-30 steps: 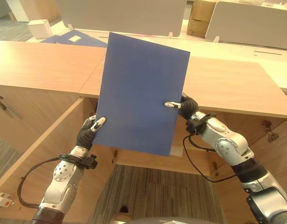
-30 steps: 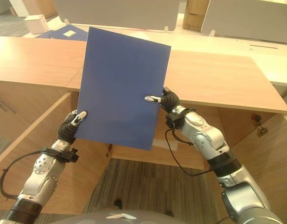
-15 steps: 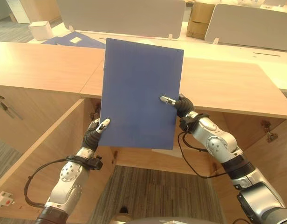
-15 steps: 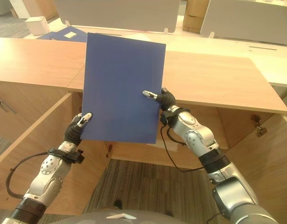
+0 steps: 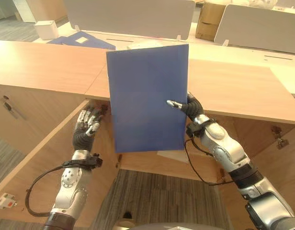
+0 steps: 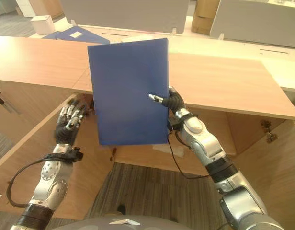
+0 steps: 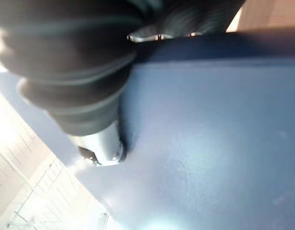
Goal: Put the empty folder in the office cabinet
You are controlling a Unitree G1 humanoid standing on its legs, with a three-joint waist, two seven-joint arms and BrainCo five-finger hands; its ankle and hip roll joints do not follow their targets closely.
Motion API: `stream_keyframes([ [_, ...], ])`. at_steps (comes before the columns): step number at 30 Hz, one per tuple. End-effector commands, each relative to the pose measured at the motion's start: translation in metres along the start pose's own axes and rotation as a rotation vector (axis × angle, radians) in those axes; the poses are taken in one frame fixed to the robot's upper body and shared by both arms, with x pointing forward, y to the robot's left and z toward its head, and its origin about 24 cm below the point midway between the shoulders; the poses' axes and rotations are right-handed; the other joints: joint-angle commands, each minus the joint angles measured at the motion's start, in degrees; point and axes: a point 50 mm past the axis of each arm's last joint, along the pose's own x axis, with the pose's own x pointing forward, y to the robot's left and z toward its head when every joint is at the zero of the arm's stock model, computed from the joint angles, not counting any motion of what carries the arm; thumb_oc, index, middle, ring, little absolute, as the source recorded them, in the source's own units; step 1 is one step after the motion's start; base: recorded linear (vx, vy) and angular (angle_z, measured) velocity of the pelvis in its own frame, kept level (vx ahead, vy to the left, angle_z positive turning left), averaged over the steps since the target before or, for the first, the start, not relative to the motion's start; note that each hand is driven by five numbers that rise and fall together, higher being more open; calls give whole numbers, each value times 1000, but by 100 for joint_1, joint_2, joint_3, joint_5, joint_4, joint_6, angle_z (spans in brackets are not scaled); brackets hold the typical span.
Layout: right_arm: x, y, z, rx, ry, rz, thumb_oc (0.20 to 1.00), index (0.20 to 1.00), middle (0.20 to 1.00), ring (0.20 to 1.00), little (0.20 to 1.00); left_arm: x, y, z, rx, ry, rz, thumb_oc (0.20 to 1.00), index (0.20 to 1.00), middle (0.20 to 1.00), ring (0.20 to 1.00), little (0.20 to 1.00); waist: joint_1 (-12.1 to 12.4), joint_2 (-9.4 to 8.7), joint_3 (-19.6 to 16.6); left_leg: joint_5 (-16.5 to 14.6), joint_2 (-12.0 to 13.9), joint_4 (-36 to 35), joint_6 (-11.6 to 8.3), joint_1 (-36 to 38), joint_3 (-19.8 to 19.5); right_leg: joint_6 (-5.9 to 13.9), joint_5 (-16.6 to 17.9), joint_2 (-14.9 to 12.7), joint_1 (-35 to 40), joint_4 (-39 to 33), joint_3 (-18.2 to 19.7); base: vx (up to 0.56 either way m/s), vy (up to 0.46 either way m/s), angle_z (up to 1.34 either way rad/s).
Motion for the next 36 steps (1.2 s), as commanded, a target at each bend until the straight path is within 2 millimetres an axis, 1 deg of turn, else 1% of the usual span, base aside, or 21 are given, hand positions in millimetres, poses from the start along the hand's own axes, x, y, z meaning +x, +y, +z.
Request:
stream_keyframes([
  [1, -8, -1, 37, -138, -209, 49, 200, 200, 200, 200, 200, 12, -5, 20, -26, -133, -55, 1000, 1000, 1000, 1000, 1000, 129, -62, -104, -414, -240, -48, 289, 52, -124, 239, -122, -265, 231, 2, 5, 6, -43, 8],
  [6, -27, -4, 17, -174, -175, 42, 200, 200, 200, 200, 200, -3, 1, 11, -73, -100, -25, 1000, 1000, 1000, 1000, 1000, 108, -72, -44, -420, -241, -48, 306, 39, -111, 254, -112, -267, 216, 2, 8, 0, 0, 0],
  [7, -35, -2, 7, -196, -160, 45, 200, 200, 200, 200, 200, -9, 4, 6, -68, -78, -3, 1000, 1000, 1000, 1000, 1000, 94, -76, -11, -421, -240, -48, 311, 29, -92, 262, -105, -270, 201, 2, 8, 0, 0, 0],
  [10, -59, 5, -22, -279, -78, 86, 200, 200, 200, 200, 200, -31, 20, -7, -90, -31, 136, 1000, 1000, 1000, 1000, 1000, 73, -64, 72, -418, -234, -48, 318, -4, -65, 278, -110, -276, 175, 2, -6, 0, 0, 0],
  [12, -72, 7, -41, -259, -1, 91, 200, 200, 200, 200, 200, -50, 34, -16, -128, 2, 257, 1000, 1000, 1000, 1000, 1000, 62, -70, 111, -407, -228, -48, 316, -23, -70, 284, -112, -277, 164, 2, -21, 0, 0, 0],
  [13, -72, 7, -41, -259, -1, 91, 200, 200, 200, 200, 200, -50, 34, -16, -128, 2, 257, 1000, 1000, 1000, 1000, 1000, 62, -70, 111, -407, -228, -48, 316, -23, -70, 284, -112, -277, 164, 2, -21, 0, 0, 0],
  [15, -84, 8, -59, -265, 65, 92, 200, 200, 200, 200, 200, -71, 52, -25, -176, 22, 428, 1000, 1000, 1000, 1000, 1000, 64, -86, 150, -399, -236, -48, 319, -38, -94, 293, -110, -277, 158, 2, -30, 0, 0, 0],
  [17, -97, 9, -80, -262, 154, 77, 200, 200, 200, 200, 200, -101, 72, -44, -200, 141, 616, 1000, 1000, 1000, 1000, 1000, 73, -122, 193, -396, -258, -48, 313, -41, -124, 318, -102, -277, 148, 2, -42, 0, 0, 0],
  [18, -102, 8, -88, -249, 187, 66, 200, 200, 200, 200, 200, -112, 75, -54, -209, 206, 646, 1000, 1000, 1000, 1000, 1000, 72, -134, 204, -402, -267, -48, 319, -33, -124, 331, -96, -279, 145, 2, -43, 21, 37, 1],
  [19, -104, 8, -93, -243, 203, 57, 200, 200, 200, 200, 200, -119, 76, -61, -206, 254, 658, 1000, 1000, 1000, 1000, 1000, 70, -142, 211, -407, -276, -48, 325, -25, -117, 341, -88, -282, 140, 2, -42, 19, 100, 0],
  [20, -112, 2, -107, -217, 255, 16, 200, 200, 200, 200, 200, -145, 73, -88, -214, 464, 654, 1000, 1000, 1000, 1000, 1000, 69, -151, 253, -417, -312, -48, 367, -2, -82, 383, -42, -316, 111, 2, -33, 9, 107, 0],
  [21, -113, 0, -110, -207, 265, 1, 200, 200, 200, 200, 200, -153, 71, -95, -211, 517, 656, 1000, 1000, 1000, 1000, 1000, 69, -151, 267, -418, -325, -48, 381, 2, -72, 394, -28, -328, 104, 2, -29, -15, 151, 0],
  [22, -116, -5, -116, -203, 290, -29, 200, 200, 200, 200, 200, -171, 69, -107, -193, 621, 658, 1000, 1000, 1000, 1000, 1000, 65, -152, 306, -428, -364, -42, 420, -2, -53, 422, 6, -361, 81, 2, -12, -18, 80, 0],
  [23, -116, -5, -116, -203, 290, -29, 200, 200, 200, 200, 200, -171, 69, -107, -193, 621, 658, 1000, 1000, 1000, 1000, 1000, 65, -152, 306, -428, -364, -42, 420, -2, -53, 422, 6, -361, 81, 2, -12, -47, 137, -1],
  [25, -122, -16, -128, -181, 328, -107, 200, 200, 200, 200, 200, -214, 65, -128, -149, 894, 618, 1000, 1000, 1000, 1000, 1000, 46, -133, 435, -514, -476, 70, 563, -61, -57, 501, 75, -457, 70, 67, 59, -52, 168, -2],
  [27, -122, -16, -128, -181, 328, -107, 200, 200, 200, 200, 200, -214, 65, -128, -149, 894, 618, 1000, 1000, 1000, 1000, 1000, 46, -133, 435, -514, -476, 70, 563, -61, -57, 501, 75, -457, 70, 67, 59, -23, 82, 0],
  [28, -124, -20, -131, -171, 336, -142, 200, 200, 200, 200, 200, -230, 64, -133, -118, 1006, 580, 1000, 1000, 1000, 1000, 1000, 16, -119, 461, -549, -525, 170, 641, -142, -50, 527, 67, -550, -31, 294, 72, -92, 252, 3],
  [29, -122, -28, -137, -141, 336, -207, 200, 200, 200, 200, 200, -255, 59, -138, -51, 1174, 476, 1000, 1000, 1000, 1000, 1000, -65, -18, 634, -616, -594, 412, 801, -244, 18, 523, 329, -860, -475, 1253, 145, -107, 301, 1],
  [32, -119, -33, -139, -120, 330, -235, 200, 200, 200, 200, 200, -260, 56, -141, -19, 1219, 433, 1000, 1000, 1000, 1000, 1000, -129, 48, 752, -709, -623, 497, 829, -226, 74, 509, 465, -897, -715, 1357, 196, -22, 111, -23],
  [35, -115, -34, -139, -127, 334, -239, 200, 200, 200, 200, 200, -255, 57, -142, 4, 1227, 410, 1000, 1000, 1000, 1000, 1000, -259, 70, 787, -856, -655, 548, 801, -165, 152, 528, 536, -822, -889, 969, 255, 78, 25, -36],
  [36, -115, -35, -140, -119, 338, -254, 200, 200, 200, 200, 200, -251, 58, -142, 3, 1217, 397, 1000, 1000, 1000, 1000, 1000, -349, 57, 802, -956, -691, 551, 775, -78, 201, 602, 691, -773, -1031, 633, 306, 72, 0, -14],
])
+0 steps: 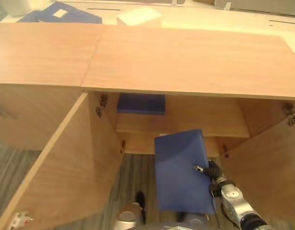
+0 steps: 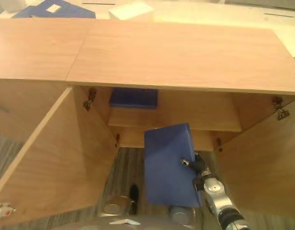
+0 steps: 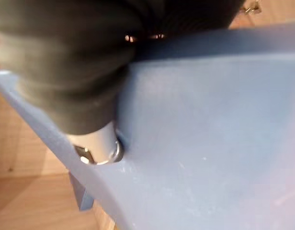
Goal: Put the empty folder in the office cabinet
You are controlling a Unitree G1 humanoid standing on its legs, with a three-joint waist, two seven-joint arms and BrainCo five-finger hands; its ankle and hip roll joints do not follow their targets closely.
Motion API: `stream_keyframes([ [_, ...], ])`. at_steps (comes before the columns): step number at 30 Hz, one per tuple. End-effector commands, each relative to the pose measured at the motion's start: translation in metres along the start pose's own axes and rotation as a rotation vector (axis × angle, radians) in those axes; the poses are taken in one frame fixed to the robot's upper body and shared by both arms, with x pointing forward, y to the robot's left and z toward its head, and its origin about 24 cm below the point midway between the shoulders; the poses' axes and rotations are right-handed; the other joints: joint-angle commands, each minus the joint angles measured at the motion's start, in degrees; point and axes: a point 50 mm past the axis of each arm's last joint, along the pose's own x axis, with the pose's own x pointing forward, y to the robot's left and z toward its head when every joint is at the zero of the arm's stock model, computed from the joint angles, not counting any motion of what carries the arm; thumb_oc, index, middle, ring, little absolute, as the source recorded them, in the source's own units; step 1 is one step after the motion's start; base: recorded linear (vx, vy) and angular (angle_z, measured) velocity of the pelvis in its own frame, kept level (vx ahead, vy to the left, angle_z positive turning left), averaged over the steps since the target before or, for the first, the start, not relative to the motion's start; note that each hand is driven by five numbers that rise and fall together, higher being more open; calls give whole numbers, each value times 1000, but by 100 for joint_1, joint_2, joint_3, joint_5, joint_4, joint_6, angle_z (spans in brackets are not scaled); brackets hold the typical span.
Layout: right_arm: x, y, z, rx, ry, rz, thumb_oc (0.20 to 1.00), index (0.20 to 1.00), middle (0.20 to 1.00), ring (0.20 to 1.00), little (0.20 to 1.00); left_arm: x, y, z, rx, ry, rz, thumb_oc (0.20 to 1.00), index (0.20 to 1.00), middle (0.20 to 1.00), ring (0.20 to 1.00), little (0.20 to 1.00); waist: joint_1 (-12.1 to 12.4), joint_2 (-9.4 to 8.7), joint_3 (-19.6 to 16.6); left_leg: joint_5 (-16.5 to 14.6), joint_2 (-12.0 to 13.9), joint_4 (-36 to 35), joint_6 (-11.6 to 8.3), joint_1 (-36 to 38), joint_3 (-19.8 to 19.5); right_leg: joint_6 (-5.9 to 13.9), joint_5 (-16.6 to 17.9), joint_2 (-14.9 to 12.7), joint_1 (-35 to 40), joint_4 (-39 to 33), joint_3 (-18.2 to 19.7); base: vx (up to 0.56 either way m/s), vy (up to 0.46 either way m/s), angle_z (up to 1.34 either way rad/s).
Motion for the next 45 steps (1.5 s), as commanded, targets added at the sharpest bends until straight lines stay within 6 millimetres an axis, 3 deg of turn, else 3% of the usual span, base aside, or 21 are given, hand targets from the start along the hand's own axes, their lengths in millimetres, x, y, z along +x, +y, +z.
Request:
stream_keyframes([
  [1, 8, -4, 48, -31, -232, 11, 200, 200, 200, 200, 200, -1, 5, 21, 57, -94, -10, 1000, 1000, 1000, 1000, 1000, -31, -74, -187, -211, -88, -264, -122, 462, -120, 263, 525, -86, 203, -609, 157, 212, -5, -28],
  [2, 9, -9, 49, -28, -222, -7, 200, 200, 200, 200, 200, 2, 5, 29, 40, -117, -7, 1000, 1000, 1000, 1000, 1000, -128, -76, -165, -400, -123, -243, -141, 617, -48, 391, 748, -68, -21, -1103, 112, 248, -18, -42],
  [3, 9, -11, 48, -21, -213, -20, 200, 200, 200, 200, 200, 2, 4, 31, 36, -122, -5, 1000, 1000, 1000, 1000, 1000, -139, -66, -141, -488, -117, -215, -165, 744, 25, 444, 738, -60, -221, -1240, -31, 248, -18, -42],
  [5, 9, -11, 48, -21, -213, -20, 200, 200, 200, 200, 200, 2, 4, 31, 36, -122, -5, 1000, 1000, 1000, 1000, 1000, -139, -66, -141, -488, -117, -215, -165, 744, 25, 444, 738, -60, -221, -1240, -31, 178, -32, -17],
  [6, 10, -11, 44, -3, -200, -39, 200, 200, 200, 200, 200, 3, 2, 29, 32, -121, -9, 1000, 1000, 1000, 1000, 1000, -145, -23, -133, -663, -82, -149, -179, 924, -10, 518, 666, -4, -363, -1240, -49, 433, -151, -2],
  [7, 9, -11, 41, 8, -187, -58, 200, 200, 200, 200, 200, 3, 0, 27, 31, -121, -10, 1000, 1000, 1000, 1000, 1000, -197, -118, -107, -716, -161, -46, -133, 980, -30, 489, 793, -84, -414, -1240, -34, 642, -260, 0],
  [10, 6, -15, 36, 9, -160, -85, 200, 200, 200, 200, 200, 3, -3, 23, 1, -124, -8, 1000, 1000, 1000, 1000, 1000, -279, -180, -203, -792, -170, -13, -122, 1050, -120, 480, 799, -114, -349, -1240, 157, 415, -225, 50],
  [15, 3, -28, 32, 72, -158, -145, 200, 200, 200, 200, 200, 1, -10, 9, -8, -93, -20, 1000, 1000, 1000, 1000, 1000, -400, -118, -425, -860, 165, -88, -345, 1329, -84, 381, 694, -73, -73, -1101, 315, 333, -186, 77],
  [19, 6, -26, 48, 88, -237, -174, 200, 200, 200, 200, 200, 6, -19, 20, 47, -117, -65, 1000, 1000, 1000, 1000, 1000, -508, -35, -300, -790, 461, 53, -475, 1119, 13, 244, 413, -49, -458, -467, 394, 113, -115, 20],
  [21, 12, -32, 76, 105, -342, -261, 200, 200, 200, 200, 200, 18, -38, 51, 122, -197, -162, 1000, 1000, 1000, 1000, 1000, -635, 93, 30, -707, 630, 57, -564, 818, 224, 218, 400, -159, -1034, -169, 315, -160, 10, 19],
  [22, 12, -32, 76, 105, -342, -261, 200, 200, 200, 200, 200, 18, -38, 51, 122, -197, -162, 1000, 1000, 1000, 1000, 1000, -635, 93, 30, -707, 630, 57, -564, 818, 224, 218, 400, -159, -1034, -169, 315, -149, 51, 34],
  [24, 23, -40, 107, 188, -421, -383, 200, 200, 200, 200, 200, 27, -64, 75, 160, -274, -224, 1000, 1000, 1000, 1000, 1000, -660, 214, 424, -770, 617, 164, -570, 534, 133, 215, 449, -268, -1605, 119, 439, -118, 76, 53],
  [27, 27, -44, 118, 211, -443, -421, 200, 200, 200, 200, 200, 28, -70, 81, 142, -290, -235, 1000, 1000, 1000, 1000, 1000, -652, 250, 529, -812, 585, 194, -565, 457, 82, 218, 469, -298, -1802, 204, 477, -100, 48, 18],
  [28, 32, -52, 136, 282, -475, -518, 200, 200, 200, 200, 200, 31, -78, 89, 123, -304, -251, 1000, 1000, 1000, 1000, 1000, -626, 304, 690, -877, 555, 287, -580, 284, 4, 207, 520, -329, -2089, 309, 526, -80, 23, 4],
  [29, 32, -52, 136, 282, -475, -518, 200, 200, 200, 200, 200, 31, -78, 89, 123, -304, -251, 1000, 1000, 1000, 1000, 1000, -626, 304, 690, -877, 555, 287, -580, 284, 4, 207, 520, -329, -2089, 309, 526, -193, 57, 12],
  [31, 35, -86, 177, 478, -576, -735, 200, 200, 200, 200, 200, 35, -95, 87, 103, -284, -278, 1000, 1000, 1000, 1000, 1000, -503, 477, 1063, -1082, 456, 503, -572, -43, -211, 170, 606, -404, -2663, 535, 523, -214, 68, 16],
  [35, 29, -126, 215, 634, -638, -877, 200, 200, 200, 200, 200, 35, -101, 74, 105, -249, -292, 1000, 1000, 1000, 1000, 1000, -295, 696, 1333, -1165, 373, 544, -557, -233, -352, 128, 664, -497, -3124, 740, 463, -116, 52, 21],
  [38, 27, -135, 226, 696, -651, -914, 200, 200, 200, 200, 200, 35, -104, 75, 107, -249, -307, 1000, 1000, 1000, 1000, 1000, -242, 752, 1395, -1174, 353, 542, -550, -295, -376, 120, 678, -529, -3243, 787, 453, -53, 31, -1],
  [41, 16, -154, 256, 835, -722, -972, 200, 200, 200, 200, 200, 36, -111, 76, 86, -245, -340, 1000, 1000, 1000, 1000, 1000, -101, 857, 1395, -1204, 326, 618, -536, -587, -446, 112, 706, -607, -3522, 838, 419, -59, 43, -5],
  [44, 6, -162, 272, 993, -772, -1052, 200, 200, 200, 200, 200, 35, -113, 78, 71, -245, -351, 1000, 1000, 1000, 1000, 1000, 16, 898, 1395, -1197, 314, 674, -530, -762, -475, 125, 733, -647, -3604, 816, 365, -17, 13, 1],
  [45, 5, -163, 273, 1019, -779, -1071, 200, 200, 200, 200, 200, 36, -113, 77, 74, -239, -347, 1000, 1000, 1000, 1000, 1000, 53, 952, 1395, -1286, 355, 675, -519, -691, -507, 217, 627, -607, -3555, 873, 402, 52, 13, 6],
])
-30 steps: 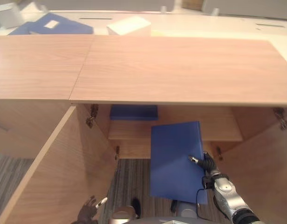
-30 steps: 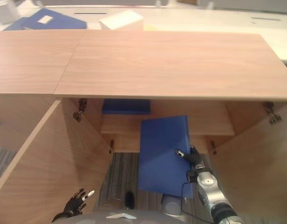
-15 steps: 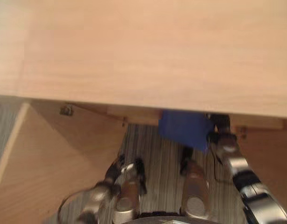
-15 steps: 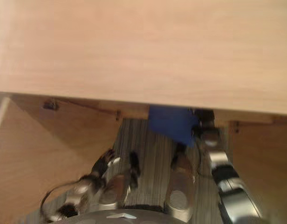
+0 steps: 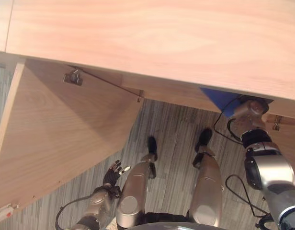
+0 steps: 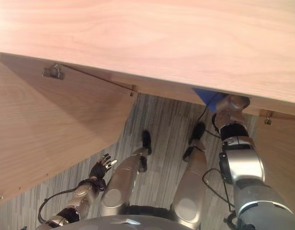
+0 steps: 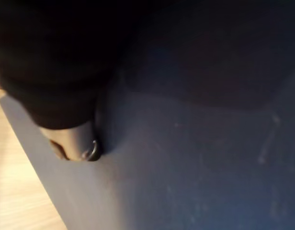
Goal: Put the empty folder in the office cabinet
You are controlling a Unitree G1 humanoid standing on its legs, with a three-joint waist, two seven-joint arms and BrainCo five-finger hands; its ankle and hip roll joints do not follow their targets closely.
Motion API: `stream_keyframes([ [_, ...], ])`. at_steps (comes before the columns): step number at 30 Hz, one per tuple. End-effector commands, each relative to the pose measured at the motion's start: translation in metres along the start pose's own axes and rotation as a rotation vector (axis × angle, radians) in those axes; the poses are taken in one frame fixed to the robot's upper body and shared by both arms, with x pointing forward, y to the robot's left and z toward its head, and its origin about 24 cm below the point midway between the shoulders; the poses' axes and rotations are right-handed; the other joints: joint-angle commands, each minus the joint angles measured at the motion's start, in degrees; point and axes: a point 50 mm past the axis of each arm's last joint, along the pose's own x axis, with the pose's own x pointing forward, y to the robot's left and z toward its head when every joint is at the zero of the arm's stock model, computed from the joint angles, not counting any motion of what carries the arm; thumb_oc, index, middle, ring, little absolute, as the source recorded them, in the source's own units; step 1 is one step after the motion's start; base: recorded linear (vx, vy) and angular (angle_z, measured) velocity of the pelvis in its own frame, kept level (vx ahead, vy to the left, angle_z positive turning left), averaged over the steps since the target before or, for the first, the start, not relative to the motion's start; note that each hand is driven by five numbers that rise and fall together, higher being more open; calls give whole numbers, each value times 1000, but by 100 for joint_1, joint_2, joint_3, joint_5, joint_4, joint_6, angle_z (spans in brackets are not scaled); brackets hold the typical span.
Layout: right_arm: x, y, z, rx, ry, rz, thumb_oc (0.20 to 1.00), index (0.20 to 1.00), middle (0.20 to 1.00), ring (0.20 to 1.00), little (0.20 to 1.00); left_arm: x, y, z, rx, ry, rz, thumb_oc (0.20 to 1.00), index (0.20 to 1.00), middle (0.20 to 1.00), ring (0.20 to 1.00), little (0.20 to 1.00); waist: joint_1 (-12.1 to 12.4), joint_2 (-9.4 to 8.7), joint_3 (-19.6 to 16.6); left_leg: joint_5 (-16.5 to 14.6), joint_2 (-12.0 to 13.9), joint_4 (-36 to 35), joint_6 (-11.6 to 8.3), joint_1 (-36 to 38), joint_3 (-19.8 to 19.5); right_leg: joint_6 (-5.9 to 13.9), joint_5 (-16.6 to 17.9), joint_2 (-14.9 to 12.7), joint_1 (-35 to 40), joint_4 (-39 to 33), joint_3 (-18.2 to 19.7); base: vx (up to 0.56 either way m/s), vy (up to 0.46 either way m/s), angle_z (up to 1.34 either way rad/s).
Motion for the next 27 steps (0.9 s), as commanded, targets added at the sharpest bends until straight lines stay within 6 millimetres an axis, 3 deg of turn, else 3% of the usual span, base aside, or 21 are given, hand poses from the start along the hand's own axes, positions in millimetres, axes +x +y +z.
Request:
stream_keyframes([
  [1, 8, 10, 48, 308, -104, -181, 200, 200, 200, 200, 200, -29, -9, -56, -23, 183, -22, 1000, 1000, 1000, 1000, 1000, 312, 384, -306, -1452, 325, 3, 163, 1241, -591, 746, 749, 46, -761, -241, 133, 71, 12, 5],
  [6, 9, 12, 61, 488, -102, -287, 200, 200, 200, 200, 200, -30, -9, -55, -30, 196, -22, 1000, 1000, 1000, 1000, 1000, 397, 383, -306, -1445, 353, 39, 164, 1204, -612, 744, 729, 55, -741, -236, 106, 11, -16, 2],
  [9, 12, 5, 82, 573, -157, -412, 200, 200, 200, 200, 200, -29, -7, -52, -28, 202, -19, 1000, 1000, 1000, 1000, 1000, 436, 298, -306, -1339, 352, 54, 160, 1065, -609, 629, 785, 94, -758, -287, 4, -46, -97, 4],
  [16, 18, -13, 91, 483, -226, -457, 200, 200, 200, 200, 200, -30, -5, -51, -24, 196, -7, 1000, 1000, 1000, 1000, 1000, 456, 239, -306, -1378, 404, 234, 170, 833, -650, 668, 676, 208, -661, -337, -7, 12, -44, -1],
  [22, 18, -2, 89, 429, -224, -340, 200, 200, 200, 200, 200, -32, -4, -50, -24, 194, -6, 1000, 1000, 1000, 1000, 1000, 479, 267, -306, -1396, 456, 343, 146, 714, -603, 681, 638, 234, -651, -378, -7, 12, -3, -1],
  [23, 17, 7, 89, 423, -210, -293, 200, 200, 200, 200, 200, -31, -3, -47, -32, 186, 0, 1000, 1000, 1000, 1000, 1000, 492, 266, -306, -1384, 471, 437, 127, 589, -601, 661, 610, 245, -670, -384, 10, 0, 0, 0],
  [27, 12, 19, 83, 487, -160, -309, 200, 200, 200, 200, 200, -30, 3, -42, -50, 184, 17, 1000, 1000, 1000, 1000, 1000, 551, 261, -306, -1366, 533, 638, 112, 271, -610, 617, 520, 259, -794, -301, 51, 42, -67, 3],
])
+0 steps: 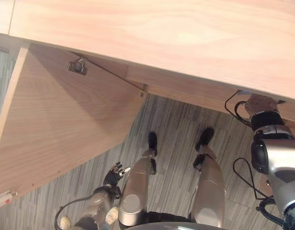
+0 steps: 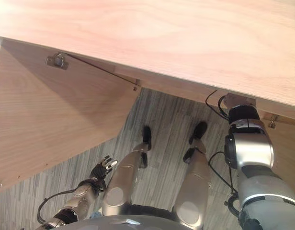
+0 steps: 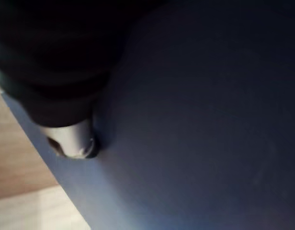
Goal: Put the empty folder in the office cabinet
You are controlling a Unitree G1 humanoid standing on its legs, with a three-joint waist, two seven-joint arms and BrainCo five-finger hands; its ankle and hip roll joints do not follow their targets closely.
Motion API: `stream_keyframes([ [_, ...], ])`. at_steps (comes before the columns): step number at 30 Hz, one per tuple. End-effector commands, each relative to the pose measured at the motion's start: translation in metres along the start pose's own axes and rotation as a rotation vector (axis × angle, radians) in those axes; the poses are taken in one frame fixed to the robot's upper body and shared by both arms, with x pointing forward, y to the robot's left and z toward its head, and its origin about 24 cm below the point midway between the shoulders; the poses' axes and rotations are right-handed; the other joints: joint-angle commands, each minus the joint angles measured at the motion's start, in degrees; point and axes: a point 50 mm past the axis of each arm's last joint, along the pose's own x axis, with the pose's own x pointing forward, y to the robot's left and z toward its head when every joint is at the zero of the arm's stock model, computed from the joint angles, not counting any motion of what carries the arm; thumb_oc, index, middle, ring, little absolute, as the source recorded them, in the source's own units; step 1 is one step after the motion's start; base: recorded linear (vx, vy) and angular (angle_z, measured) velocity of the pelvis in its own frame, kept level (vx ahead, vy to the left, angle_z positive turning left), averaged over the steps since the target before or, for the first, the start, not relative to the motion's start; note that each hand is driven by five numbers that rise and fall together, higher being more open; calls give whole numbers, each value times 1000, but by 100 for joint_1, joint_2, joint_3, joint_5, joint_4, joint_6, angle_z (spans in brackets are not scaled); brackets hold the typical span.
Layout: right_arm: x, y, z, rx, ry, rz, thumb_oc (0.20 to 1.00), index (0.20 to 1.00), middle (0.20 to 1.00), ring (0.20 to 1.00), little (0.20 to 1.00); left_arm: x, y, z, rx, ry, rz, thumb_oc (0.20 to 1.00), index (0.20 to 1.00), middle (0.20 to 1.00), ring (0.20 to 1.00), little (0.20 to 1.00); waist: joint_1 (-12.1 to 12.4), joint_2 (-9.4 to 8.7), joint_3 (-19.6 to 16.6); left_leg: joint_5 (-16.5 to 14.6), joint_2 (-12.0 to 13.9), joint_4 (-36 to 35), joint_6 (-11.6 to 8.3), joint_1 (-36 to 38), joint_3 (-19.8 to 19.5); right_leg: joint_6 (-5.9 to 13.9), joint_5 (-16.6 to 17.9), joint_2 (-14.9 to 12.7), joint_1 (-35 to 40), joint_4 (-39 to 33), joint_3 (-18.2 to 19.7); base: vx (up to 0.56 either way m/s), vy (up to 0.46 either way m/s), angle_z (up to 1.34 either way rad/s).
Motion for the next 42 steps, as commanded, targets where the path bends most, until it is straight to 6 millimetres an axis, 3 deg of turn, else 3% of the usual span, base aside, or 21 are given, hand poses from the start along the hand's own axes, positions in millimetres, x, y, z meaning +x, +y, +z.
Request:
stream_keyframes([
  [1, 0, 19, 24, 86, -70, 33, 200, 200, 200, 200, 200, -25, 6, -42, -29, 138, 29, 1000, 1000, 1000, 1000, 1000, 269, 138, -274, -1463, 307, 551, 205, 514, -451, 722, 327, -21, -806, 1, 238, 58, -71, 8],
  [12, -6, 37, 36, 243, -34, -48, 200, 200, 200, 200, 200, -33, 18, -49, -73, 159, 79, 1000, 1000, 1000, 1000, 1000, 475, 68, -274, -1215, 442, 887, 163, -269, -608, 415, -288, 185, -945, 574, 156, 82, -113, 8],
  [16, -6, 37, 36, 244, -34, -48, 200, 200, 200, 200, 200, -33, 18, -48, -73, 158, 78, 1000, 1000, 1000, 1000, 1000, 472, 70, -274, -1221, 444, 901, 159, -283, -613, 410, -298, 184, -954, 585, 153, 31, -49, 1],
  [17, -3, 38, 51, 301, -69, -93, 200, 200, 200, 200, 200, -38, 22, -54, -88, 165, 97, 1000, 1000, 1000, 1000, 1000, 500, 29, -274, -1138, 474, 1195, 157, -663, -608, 272, -534, 291, -880, 691, 109, 108, -183, -2],
  [23, 2, 40, 65, 351, -79, -108, 200, 200, 200, 200, 200, -43, 27, -55, -99, 156, 106, 1000, 1000, 1000, 1000, 1000, 491, 36, -274, -983, 467, 1772, 113, -1216, -652, 116, -783, 419, -878, 813, 89, 43, -92, -1],
  [29, 3, 51, 81, 334, -104, -70, 200, 200, 200, 200, 200, -47, 31, -56, -121, 147, 103, 1000, 1000, 1000, 1000, 1000, 494, 77, -274, -802, 397, 2348, 54, -1795, -683, -63, -999, 561, -940, 906, 88, 4, -37, -10],
  [42, -4, 65, 82, 294, -104, -43, 200, 200, 200, 200, 200, -53, 34, -59, -154, 136, 102, 1000, 1000, 1000, 1000, 1000, 602, 263, -274, -597, 407, 3149, -13, -2503, -638, -231, -1219, 554, -1088, 1107, 3, 3, -24, -5],
])
